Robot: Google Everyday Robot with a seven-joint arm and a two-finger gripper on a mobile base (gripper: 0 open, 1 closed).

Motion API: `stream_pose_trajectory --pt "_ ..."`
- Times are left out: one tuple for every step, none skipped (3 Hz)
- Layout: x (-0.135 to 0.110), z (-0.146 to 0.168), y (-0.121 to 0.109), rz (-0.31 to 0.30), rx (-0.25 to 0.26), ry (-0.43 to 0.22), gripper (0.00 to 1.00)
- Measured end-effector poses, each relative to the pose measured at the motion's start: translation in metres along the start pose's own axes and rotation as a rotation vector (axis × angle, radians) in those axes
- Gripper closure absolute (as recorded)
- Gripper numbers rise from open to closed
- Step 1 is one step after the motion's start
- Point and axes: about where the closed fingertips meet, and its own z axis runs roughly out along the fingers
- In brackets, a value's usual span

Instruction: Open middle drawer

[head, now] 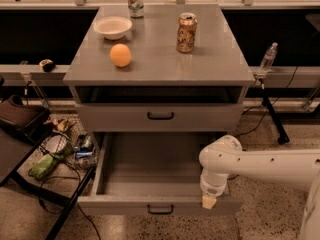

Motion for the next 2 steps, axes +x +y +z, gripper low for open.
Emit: stream_pose_trajectory --pt "0.003 0.0 0.002 0.0 0.0 0.0 1.0" --pt "0.005 -0.006 0.012 0.013 0.001 0.002 1.0"
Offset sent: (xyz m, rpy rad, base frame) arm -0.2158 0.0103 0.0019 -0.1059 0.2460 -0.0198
